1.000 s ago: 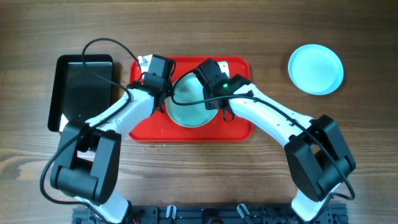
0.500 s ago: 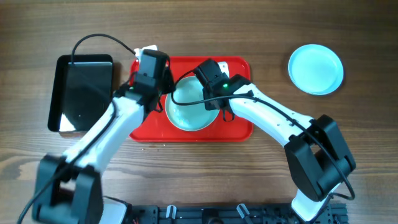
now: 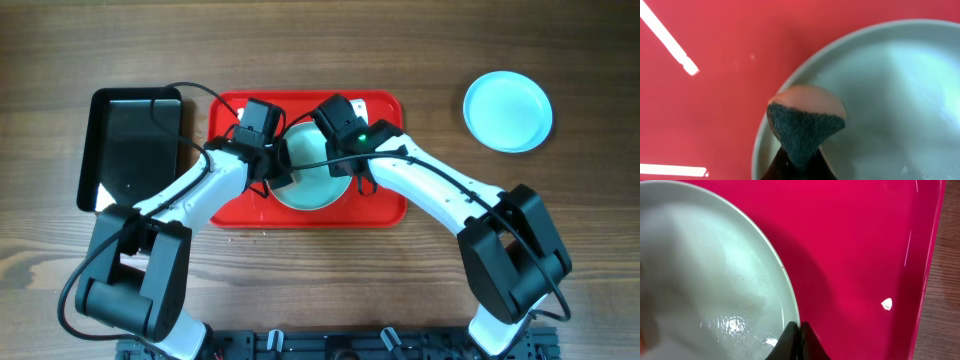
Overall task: Clean dirty plates on tray and stack at the side
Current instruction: 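Scrub the plate once more with the sponge in the left gripper, then lift the plate with the right gripper and stack it on the side plates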
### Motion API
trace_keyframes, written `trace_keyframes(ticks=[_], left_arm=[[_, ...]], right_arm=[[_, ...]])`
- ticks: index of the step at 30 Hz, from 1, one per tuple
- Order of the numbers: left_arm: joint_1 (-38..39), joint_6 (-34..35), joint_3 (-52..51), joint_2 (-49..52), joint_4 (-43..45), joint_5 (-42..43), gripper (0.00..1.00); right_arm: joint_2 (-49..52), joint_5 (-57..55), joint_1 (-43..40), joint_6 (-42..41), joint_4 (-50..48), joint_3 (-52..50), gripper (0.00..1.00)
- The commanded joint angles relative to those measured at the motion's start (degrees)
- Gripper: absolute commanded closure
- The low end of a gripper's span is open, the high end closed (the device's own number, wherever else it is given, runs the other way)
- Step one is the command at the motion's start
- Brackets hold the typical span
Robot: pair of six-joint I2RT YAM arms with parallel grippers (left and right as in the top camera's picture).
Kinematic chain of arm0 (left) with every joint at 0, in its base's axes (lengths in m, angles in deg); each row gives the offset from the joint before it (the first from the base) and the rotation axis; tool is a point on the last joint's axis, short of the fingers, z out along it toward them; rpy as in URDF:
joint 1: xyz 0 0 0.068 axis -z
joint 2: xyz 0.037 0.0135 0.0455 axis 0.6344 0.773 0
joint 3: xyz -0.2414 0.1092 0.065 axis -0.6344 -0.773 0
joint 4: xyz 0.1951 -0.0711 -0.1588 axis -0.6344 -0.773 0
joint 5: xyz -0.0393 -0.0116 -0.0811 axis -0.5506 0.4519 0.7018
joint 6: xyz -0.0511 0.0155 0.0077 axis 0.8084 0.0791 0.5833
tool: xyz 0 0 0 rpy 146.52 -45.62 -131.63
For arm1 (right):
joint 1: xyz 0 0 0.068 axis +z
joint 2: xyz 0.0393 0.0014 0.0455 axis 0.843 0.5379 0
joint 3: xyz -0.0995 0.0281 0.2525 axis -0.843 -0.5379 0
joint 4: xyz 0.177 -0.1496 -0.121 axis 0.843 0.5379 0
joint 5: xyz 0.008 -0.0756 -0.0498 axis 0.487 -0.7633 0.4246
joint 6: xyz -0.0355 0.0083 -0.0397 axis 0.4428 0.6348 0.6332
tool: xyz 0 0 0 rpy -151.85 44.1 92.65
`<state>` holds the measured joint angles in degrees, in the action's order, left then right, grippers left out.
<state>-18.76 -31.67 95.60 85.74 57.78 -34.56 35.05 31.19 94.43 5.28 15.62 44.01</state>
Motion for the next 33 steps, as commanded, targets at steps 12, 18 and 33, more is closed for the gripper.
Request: trace_keyframes(ticks=[12,18,33], left_arm=[[-1.2,-7.2,-0.6,2.7,17.0,-11.0,0.96],[-1.8,-7.2,0.1,0.7,23.6,-10.1,0.96],[-12.2,-2.2,-0.1,-13.1,-4.3,0.1,0.96]], right_arm=[[0.9,0.4,0.1,-0.2,0.5,-0.2,0.96],[0.9,0.4,0.1,-0.2,0.5,-0.2,0.96],[-7.5,-20.7,-0.8,17.3,1.8,7.4,0.96]])
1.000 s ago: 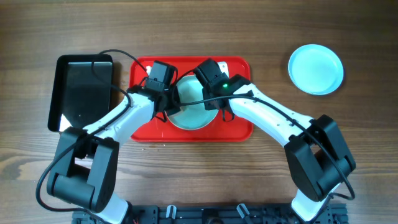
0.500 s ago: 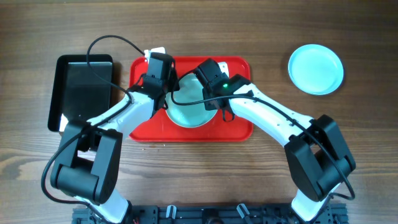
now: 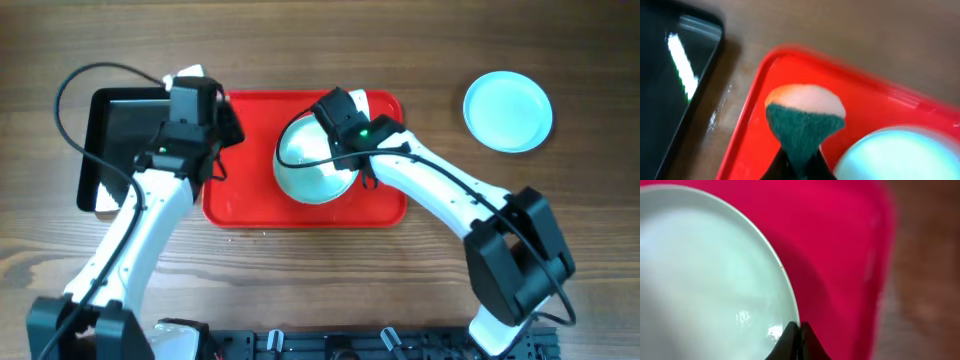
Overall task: Clean dirty plates on tray and stack at the side
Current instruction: 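Lift the plate with the right gripper and stack it on the side plates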
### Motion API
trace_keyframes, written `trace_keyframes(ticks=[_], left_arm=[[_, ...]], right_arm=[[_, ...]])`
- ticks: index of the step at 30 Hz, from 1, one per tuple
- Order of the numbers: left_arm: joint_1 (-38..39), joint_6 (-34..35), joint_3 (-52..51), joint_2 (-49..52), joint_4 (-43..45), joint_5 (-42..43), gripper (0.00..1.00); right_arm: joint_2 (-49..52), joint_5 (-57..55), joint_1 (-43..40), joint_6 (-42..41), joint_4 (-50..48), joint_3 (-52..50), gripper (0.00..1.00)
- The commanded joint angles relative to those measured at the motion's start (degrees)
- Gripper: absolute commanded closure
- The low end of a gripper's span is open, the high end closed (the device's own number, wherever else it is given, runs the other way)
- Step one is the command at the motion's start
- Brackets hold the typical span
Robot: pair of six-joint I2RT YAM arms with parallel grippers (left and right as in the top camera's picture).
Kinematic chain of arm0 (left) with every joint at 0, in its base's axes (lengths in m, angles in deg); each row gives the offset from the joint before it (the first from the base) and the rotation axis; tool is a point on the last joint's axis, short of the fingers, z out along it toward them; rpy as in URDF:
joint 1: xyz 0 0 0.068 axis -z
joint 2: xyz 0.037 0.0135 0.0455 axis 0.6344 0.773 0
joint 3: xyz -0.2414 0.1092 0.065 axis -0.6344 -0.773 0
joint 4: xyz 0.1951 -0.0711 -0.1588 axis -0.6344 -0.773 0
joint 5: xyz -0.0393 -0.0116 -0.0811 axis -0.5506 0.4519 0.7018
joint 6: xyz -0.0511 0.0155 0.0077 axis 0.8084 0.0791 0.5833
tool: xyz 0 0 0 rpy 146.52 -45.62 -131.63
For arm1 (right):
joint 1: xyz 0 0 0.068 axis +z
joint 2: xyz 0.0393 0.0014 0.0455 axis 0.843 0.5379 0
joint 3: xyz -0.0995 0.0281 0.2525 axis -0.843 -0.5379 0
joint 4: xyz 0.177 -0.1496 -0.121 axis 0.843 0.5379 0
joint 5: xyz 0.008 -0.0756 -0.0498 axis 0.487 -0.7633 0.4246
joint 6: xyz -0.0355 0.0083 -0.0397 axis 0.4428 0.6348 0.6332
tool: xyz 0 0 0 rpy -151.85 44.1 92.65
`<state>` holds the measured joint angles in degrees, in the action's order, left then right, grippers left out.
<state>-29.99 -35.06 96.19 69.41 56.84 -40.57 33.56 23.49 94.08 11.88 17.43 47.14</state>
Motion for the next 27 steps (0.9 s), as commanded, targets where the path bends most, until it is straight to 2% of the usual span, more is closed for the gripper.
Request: trace_keyframes(ticks=[1,3,6,8,14,17,27], left_arm=[[-0.9,1.2,-1.0,4.2,-3.9,7.5,0.96],[-0.8,1.2,-1.5,5.6,-3.9,10.4,0.96],[-0.8,1.2,-1.5,7.2,-3.1,12.6,0.96],[-0.8,1.2,-1.5,8.0,-2.6,12.6,0.96],[-0.8,1.2,-1.5,8.2,-2.5,12.6,0.95],[-0.8,1.2,-1.5,8.2,-2.5,12.6,0.95],[-0.8,1.2,-1.5,8.2,-2.5,12.6,0.94]], right_arm=[[-7.2,-17.9,-0.5,13.6,0.0,4.9,0.96],[-8.7,-26.8,-0.4,19.6,-0.3,5.7,0.96],[-9.7,-35.3,-0.4,32.0,-1.8,5.9,0.96],[-9.7,-40.0,-0.4,36.9,-3.3,5.9,0.96],[-9.7,-44.2,1.4,47.8,-10.4,5.9,0.96],[-9.7,-44.2,3.3,50.4,-12.7,5.9,0.96],[-9.6,-44.1,7.2,49.6,-13.3,5.9,0.96]])
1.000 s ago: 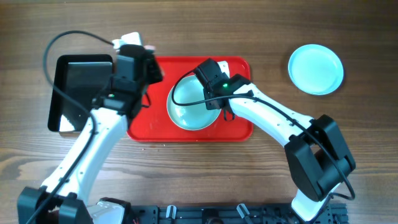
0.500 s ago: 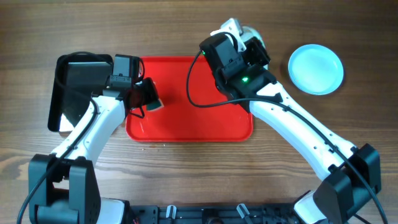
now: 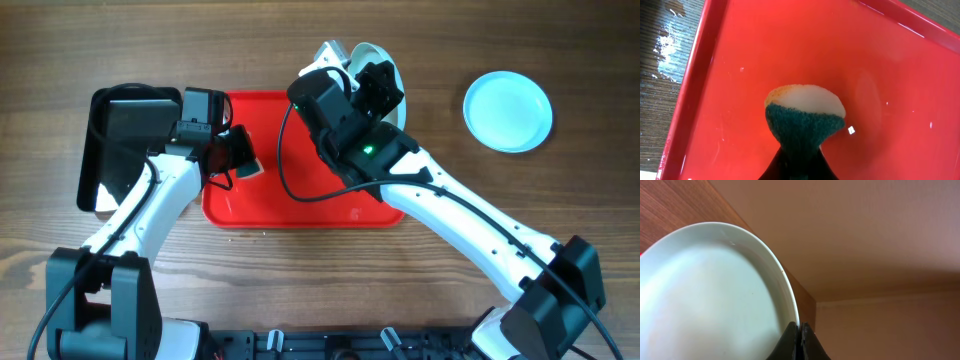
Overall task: Clean dirty plates on tray and stack at the side
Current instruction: 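Lift the plate with the right gripper and stack it on the side plates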
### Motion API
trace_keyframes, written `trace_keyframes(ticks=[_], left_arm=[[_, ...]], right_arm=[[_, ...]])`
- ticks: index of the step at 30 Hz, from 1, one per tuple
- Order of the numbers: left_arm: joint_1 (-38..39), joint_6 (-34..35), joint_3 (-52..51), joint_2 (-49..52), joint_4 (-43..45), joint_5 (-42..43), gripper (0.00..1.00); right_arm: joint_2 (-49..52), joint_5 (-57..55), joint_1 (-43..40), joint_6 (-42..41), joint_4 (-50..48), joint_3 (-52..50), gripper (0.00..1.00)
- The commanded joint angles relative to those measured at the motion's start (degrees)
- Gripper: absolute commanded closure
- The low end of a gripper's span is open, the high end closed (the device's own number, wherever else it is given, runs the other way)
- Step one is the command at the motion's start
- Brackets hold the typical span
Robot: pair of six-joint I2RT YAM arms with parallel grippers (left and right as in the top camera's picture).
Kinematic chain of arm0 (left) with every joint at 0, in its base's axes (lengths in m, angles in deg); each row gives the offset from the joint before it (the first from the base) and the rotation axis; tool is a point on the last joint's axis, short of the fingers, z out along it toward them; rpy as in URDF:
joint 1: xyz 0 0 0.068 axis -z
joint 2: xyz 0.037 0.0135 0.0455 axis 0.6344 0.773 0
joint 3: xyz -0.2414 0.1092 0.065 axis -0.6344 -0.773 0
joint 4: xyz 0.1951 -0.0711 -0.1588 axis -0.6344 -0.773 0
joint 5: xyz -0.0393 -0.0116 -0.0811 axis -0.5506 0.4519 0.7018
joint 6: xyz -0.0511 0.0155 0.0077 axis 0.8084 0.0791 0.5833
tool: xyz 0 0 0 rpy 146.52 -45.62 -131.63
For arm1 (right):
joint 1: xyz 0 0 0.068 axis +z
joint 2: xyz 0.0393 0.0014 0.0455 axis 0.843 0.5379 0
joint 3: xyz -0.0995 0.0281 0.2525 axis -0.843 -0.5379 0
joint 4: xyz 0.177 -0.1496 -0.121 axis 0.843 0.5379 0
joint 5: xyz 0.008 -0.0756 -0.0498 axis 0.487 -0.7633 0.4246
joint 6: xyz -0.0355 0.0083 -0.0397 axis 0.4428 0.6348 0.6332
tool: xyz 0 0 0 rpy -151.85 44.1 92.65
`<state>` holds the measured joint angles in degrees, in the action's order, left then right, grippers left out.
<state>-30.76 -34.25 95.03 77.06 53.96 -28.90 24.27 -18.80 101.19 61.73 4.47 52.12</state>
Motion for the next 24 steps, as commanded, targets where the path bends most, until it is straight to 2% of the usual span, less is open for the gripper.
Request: trace_keyframes(ticks=[1,3,5,6,9,12,15,19,21,24], left_arm=[[0.0,0.3,-0.4,0.6,0.3,0.9,0.95],[0.0,0.3,-0.4,0.6,0.3,0.9,0.95],[0.0,0.3,-0.4,0.6,0.3,0.9,0.95],[0.0,0.3,-0.4,0.6,0.1,0.9,0.95],[0.0,0.3,-0.4,0.6,-0.2,0.9,0.95],[0.0,0.3,-0.4,0.6,-0.2,0.9,0.95],[0.0,0.3,-0.4,0.6,-0.2,0.9,0.95],[0.0,0.3,-0.4,0.6,-0.2,0.9,0.95],[0.0,0.3,-0.4,0.6,-0.1,0.9,0.95],[0.0,0.3,-0.4,0.6,-0.1,0.9,0.96]], right_arm=[[-0.3,-1.6,0.1,-1.9,-0.3,0.9,0.96],[-0.3,-0.8,-0.4,-8.8,0.7,0.9,0.96],[-0.3,5.1,-2.1,-17.4,4.5,0.9,0.96],[-0.3,13.2,-4.8,-25.3,8.8,0.9,0.96],[-0.5,34.2,-13.7,-35.8,14.0,0.9,0.96],[-0.8,58.3,-24.6,-36.2,14.4,0.9,0.96],[-0.7,71.3,-34.4,-37.2,15.0,0.9,0.96],[-0.7,78.0,-46.9,-36.8,16.0,0.9,0.96],[-0.3,81.8,-53.8,-33.8,16.1,0.9,0.96],[0.9,82.3,-61.6,-31.8,16.6,0.4,0.96]])
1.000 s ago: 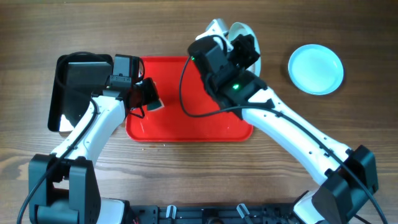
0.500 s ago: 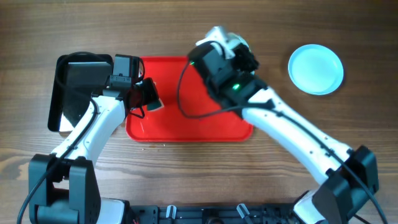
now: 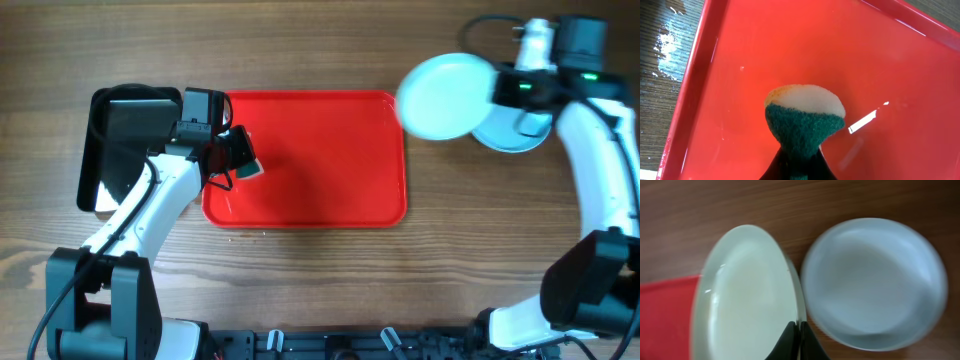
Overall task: Clean dirty plates on tray and stack at the side
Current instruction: 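Lift the plate with the right gripper and stack it on the side plates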
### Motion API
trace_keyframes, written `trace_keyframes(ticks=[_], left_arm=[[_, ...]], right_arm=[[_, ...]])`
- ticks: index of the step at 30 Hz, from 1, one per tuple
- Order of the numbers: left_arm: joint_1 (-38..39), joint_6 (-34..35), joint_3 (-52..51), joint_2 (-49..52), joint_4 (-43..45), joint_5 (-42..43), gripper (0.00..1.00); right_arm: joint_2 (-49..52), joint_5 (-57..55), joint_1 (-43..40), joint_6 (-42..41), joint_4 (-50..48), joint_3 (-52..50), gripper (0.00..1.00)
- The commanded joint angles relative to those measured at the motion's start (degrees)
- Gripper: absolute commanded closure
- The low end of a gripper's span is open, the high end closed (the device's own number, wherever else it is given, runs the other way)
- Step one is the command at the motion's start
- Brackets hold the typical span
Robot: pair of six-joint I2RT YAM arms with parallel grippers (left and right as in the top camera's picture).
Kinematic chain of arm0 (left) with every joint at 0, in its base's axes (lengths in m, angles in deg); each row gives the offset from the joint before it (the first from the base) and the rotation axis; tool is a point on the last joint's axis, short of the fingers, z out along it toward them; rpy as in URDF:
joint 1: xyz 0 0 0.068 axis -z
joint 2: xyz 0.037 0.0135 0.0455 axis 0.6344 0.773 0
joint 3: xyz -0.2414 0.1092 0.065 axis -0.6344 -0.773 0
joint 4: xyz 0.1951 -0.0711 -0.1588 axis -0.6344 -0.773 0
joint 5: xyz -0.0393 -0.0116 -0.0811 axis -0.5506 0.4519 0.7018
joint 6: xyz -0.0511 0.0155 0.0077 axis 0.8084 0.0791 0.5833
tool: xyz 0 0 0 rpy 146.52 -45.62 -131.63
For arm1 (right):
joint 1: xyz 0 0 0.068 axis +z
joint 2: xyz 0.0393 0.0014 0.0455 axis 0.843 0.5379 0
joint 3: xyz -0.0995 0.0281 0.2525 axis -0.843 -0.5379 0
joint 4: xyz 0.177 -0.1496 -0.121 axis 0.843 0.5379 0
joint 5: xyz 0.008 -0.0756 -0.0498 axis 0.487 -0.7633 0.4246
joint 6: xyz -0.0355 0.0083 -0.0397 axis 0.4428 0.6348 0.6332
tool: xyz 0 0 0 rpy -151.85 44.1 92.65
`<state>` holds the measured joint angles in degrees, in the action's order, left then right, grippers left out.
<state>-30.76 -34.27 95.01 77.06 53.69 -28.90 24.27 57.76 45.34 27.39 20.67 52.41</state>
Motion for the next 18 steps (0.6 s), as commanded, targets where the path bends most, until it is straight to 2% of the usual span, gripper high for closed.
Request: trace_keyframes(ticks=[1,5,9,12,18], left_arm=[[0.0,0.4,-0.3,0.6,0.1,0.9,0.96],[0.0,0.4,-0.3,0.6,-0.2,0.9,0.96],[0.0,0.4,-0.3,0.6,-0.5,0.9,0.96],[0.0,0.4,-0.3,0.6,-0.4,0.9,0.96],[0.0,0.4,-0.3,0.6,-0.5,0.9,0.96]], right_arm=[[1.2,5.7,-7.6,2.6,0.1,-0.2,0.96],[3.7,5.9,-15.0,2.7,-2.7,-1.0,0.96],[6.5,8.3,-18.9,0.0,-5.0,-1.0,0.96],[7.0,18.5,-18.1,3.0,-5.6,-1.0,0.96],[7.4,18.8,-10.0,1.7,-4.2,-1.0,0.94]])
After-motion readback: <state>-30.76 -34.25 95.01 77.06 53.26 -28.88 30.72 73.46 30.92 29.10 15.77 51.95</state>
